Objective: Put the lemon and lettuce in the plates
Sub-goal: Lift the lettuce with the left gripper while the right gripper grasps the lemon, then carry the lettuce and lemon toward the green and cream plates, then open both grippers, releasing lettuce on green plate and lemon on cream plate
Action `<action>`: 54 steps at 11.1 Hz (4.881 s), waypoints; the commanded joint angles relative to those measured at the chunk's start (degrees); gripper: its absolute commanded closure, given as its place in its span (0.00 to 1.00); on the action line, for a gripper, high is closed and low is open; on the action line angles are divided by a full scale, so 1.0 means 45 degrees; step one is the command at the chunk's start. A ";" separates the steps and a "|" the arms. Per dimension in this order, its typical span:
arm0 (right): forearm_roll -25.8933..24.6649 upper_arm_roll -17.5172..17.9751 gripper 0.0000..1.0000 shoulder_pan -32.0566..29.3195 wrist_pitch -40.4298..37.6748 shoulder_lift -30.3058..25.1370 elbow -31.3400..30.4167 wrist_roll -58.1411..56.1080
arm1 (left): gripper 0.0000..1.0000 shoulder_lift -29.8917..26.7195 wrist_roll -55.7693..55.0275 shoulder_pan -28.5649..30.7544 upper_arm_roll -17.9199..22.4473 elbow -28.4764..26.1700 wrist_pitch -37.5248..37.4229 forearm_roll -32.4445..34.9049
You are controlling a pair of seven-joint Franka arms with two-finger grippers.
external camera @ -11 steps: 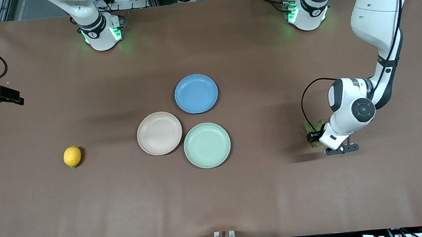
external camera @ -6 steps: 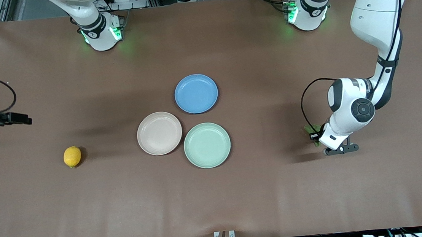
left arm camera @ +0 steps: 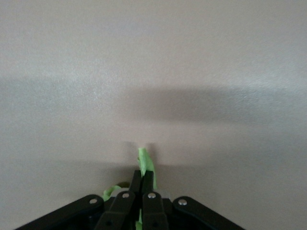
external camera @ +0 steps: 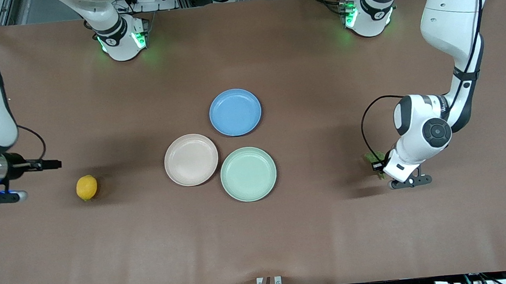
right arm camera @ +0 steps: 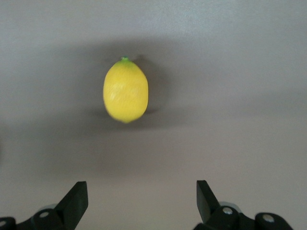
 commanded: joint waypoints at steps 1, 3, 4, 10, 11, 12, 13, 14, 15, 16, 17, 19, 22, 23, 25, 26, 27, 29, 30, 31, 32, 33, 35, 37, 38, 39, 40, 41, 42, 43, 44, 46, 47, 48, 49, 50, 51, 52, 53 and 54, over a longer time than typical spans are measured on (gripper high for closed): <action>0.0011 0.0190 0.00 -0.0023 0.0772 0.1297 0.0455 0.0229 | 1.00 -0.0145 -0.0017 -0.0299 0.0074 0.1153 -0.1826 -0.0038; -0.0008 0.0229 0.00 0.0191 0.0774 0.1668 0.0688 0.1317 | 1.00 -0.0203 -0.0114 -0.0532 0.0074 0.1507 -0.2299 -0.0154; -0.0008 0.0229 0.00 0.0367 0.0774 0.2115 0.0960 0.2079 | 1.00 -0.0320 -0.0154 -0.0650 0.0074 0.1547 -0.2378 -0.0175; -0.0008 0.0229 0.00 0.0486 0.1457 0.3466 0.1295 0.2166 | 1.00 -0.0926 -0.2839 -0.2190 0.0074 0.2074 -0.2632 -0.0175; -0.0008 0.0229 0.00 0.0466 0.1477 0.3680 0.1295 0.2010 | 1.00 -0.0965 -0.3391 -0.2522 0.0074 0.2171 -0.2690 -0.0194; -0.0008 0.0229 0.00 0.0486 0.1651 0.3798 0.1295 0.2008 | 1.00 -0.1024 -0.3995 -0.2835 0.0074 0.2269 -0.3039 -0.0194; -0.0008 0.0229 0.00 0.0486 0.1749 0.3915 0.1276 0.2008 | 1.00 -0.1005 -0.4698 -0.3206 0.0055 0.2502 -0.3158 -0.0233; -0.0008 0.0229 0.00 0.0466 0.1789 0.4052 0.1295 0.2008 | 1.00 -0.0947 -0.5633 -0.3499 0.0035 0.2717 -0.3160 -0.0291; 0.0011 0.0229 0.00 0.0486 0.1905 0.4131 0.1276 0.2028 | 1.00 -0.0946 -0.6242 -0.3850 0.0035 0.2913 -0.3160 -0.0640; -0.0008 0.0229 0.26 0.0486 0.1907 0.4170 0.1295 0.2028 | 1.00 -0.0946 -0.6750 -0.4183 0.0016 0.2973 -0.3160 -0.1127; 0.0011 0.0248 0.82 0.0524 0.1907 0.4151 0.1295 0.2163 | 1.00 -0.0869 -0.7432 -0.4534 0.0035 0.2993 -0.3160 -0.1402; 0.0011 0.0268 0.98 0.0583 0.1770 0.4132 0.1314 0.2126 | 1.00 -0.0421 -0.8529 -0.4830 -0.0023 0.3732 -0.3160 -0.1483; 0.0011 0.0307 1.00 0.1031 0.1324 0.4015 0.1353 0.2861 | 1.00 0.0204 -0.9973 -0.5084 -0.0256 0.4474 -0.3043 -0.1948; 0.0031 0.0404 1.00 0.1168 0.0973 0.3956 0.1373 0.3467 | 1.00 0.0419 -1.0113 -0.5104 -0.0316 0.4748 -0.2985 -0.2049; 0.0127 0.0890 1.00 0.1150 0.0620 0.3917 0.1373 0.4579 | 1.00 0.0790 -1.0232 -0.5104 -0.0473 0.4886 -0.2480 -0.2497; 0.0786 0.1144 1.00 0.1150 0.0153 0.3781 0.1431 0.5437 | 1.00 0.1044 -1.0425 -0.5239 -0.0512 0.4926 -0.1993 -0.2518; 0.1237 0.1166 1.00 0.1363 -0.0354 0.3741 0.1683 0.6103 | 1.00 0.1181 -1.0698 -0.5318 -0.0531 0.4946 -0.1485 -0.2518; 0.1941 0.1186 1.00 0.1753 -0.1098 0.3721 0.2269 0.6945 | 1.00 0.1494 -1.1031 -0.5319 -0.0861 0.4965 -0.0567 -0.2538; 0.2138 0.1186 1.00 0.1910 -0.1140 0.3721 0.2291 0.7298 | 1.00 0.1650 -1.1362 -0.5338 -0.0941 0.4965 -0.0137 -0.2519; 0.2604 0.1186 1.00 0.2028 -0.1140 0.3702 0.2291 0.7785 | 1.00 0.1806 -1.1539 -0.5493 -0.0980 0.4965 0.0100 -0.2518; 0.3189 0.1205 1.00 0.2106 -0.1160 0.3644 0.2291 0.8311 | 1.00 0.1905 -1.1618 -0.5533 -0.0981 0.4946 0.0218 -0.2518; 0.3523 0.1186 1.00 0.2455 -0.1121 0.3585 0.2291 0.8916 | 1.00 0.2002 -1.1619 -0.5553 -0.0981 0.4946 0.0297 -0.2518; 0.3624 0.1186 1.00 0.3430 -0.0830 0.3409 0.2272 1.0769 | 1.00 0.2334 -1.1580 -0.5650 -0.0981 0.4946 0.0822 -0.2460; 0.3624 0.1167 0.99 0.4368 0.0047 0.3253 0.2058 1.2585 | 1.00 0.2433 -1.1483 -0.5671 -0.0961 0.4927 0.0864 -0.2421; 0.3624 0.1147 0.98 0.4682 0.0496 0.3253 0.1805 1.3019 | 1.00 0.2452 -1.1385 -0.5670 -0.0961 0.4926 0.0864 -0.2402; 0.3644 0.1186 0.97 0.4724 0.0984 0.3253 0.1513 1.3372 | 0.77 0.2549 -1.1230 -0.5651 -0.0923 0.4926 0.0864 -0.2343; 0.3683 0.1167 0.91 0.5033 0.1240 0.3272 0.1452 1.3878 | 0.25 0.2569 -1.0319 -0.5612 -0.0903 0.4907 0.0844 -0.2014; 0.3664 0.1147 0.80 0.5346 0.1397 0.3330 0.1335 1.4270 | 0.00 0.2570 -0.9846 -0.5592 -0.0903 0.4887 0.0864 -0.1972; 0.3683 0.1166 0.72 0.5407 0.1785 0.3331 0.1005 1.4641 | 0.00 0.2570 -0.9783 -0.5592 -0.0903 0.4887 0.0844 -0.1933; 0.3683 0.1166 0.70 0.5640 0.2079 0.3331 0.0828 1.4974 | 0.00 0.2550 -0.9783 -0.5573 -0.0903 0.4887 0.0844 -0.1913; 0.3683 0.1147 0.66 0.5893 0.2295 0.3331 0.0807 1.5325 | 0.00 0.2531 -0.9763 -0.5553 -0.0883 0.4868 0.0844 -0.1894; 0.3393 0.1108 0.24 0.6168 0.2356 0.3350 0.0749 1.5563 | 0.00 0.2472 -0.9763 -0.5514 -0.0883 0.4868 0.0825 -0.1893; 0.3023 0.1089 0.00 0.6227 0.2336 0.3331 0.0632 1.5563 | 0.00 0.2433 -0.9783 -0.5514 -0.0883 0.4887 0.0805 -0.1893; 0.2903 0.1088 0.00 0.6151 0.2298 0.3331 0.0650 1.5544 | 0.00 0.2414 -0.9783 -0.5514 -0.0864 0.4887 0.0786 -0.1874; 0.2902 0.1088 0.00 0.6092 0.2278 0.3331 0.0651 1.5485 | 0.00 0.2355 -0.9783 -0.5495 -0.0864 0.4868 0.0747 -0.1739; 0.2863 0.1069 0.00 0.5995 0.2278 0.3331 0.0689 1.5369 | 0.00 0.2297 -0.9763 -0.5475 -0.0864 0.4868 0.0341 -0.1467; 0.2824 0.1030 0.00 0.5820 0.2278 0.3331 0.0709 1.5078 | 0.00 0.2257 -0.9667 -0.5456 -0.0844 0.4887 -0.0244 -0.0903; 0.2824 0.1030 0.00 0.5470 0.2200 0.3292 0.0670 1.4282 | 0.00 0.2180 -0.9627 -0.5417 -0.0844 0.4868 -0.0482 -0.0665; 0.2766 0.1010 0.00 0.5138 0.1813 0.3272 0.0670 1.3249 | 0.00 0.2082 -0.9549 -0.5358 -0.0844 0.4868 -0.0813 -0.0644; 0.2630 0.0952 0.00 0.4709 0.1635 0.3233 0.0689 1.2311 | 0.00 0.1985 -0.9413 -0.5339 -0.0825 0.4868 -0.1299 -0.0585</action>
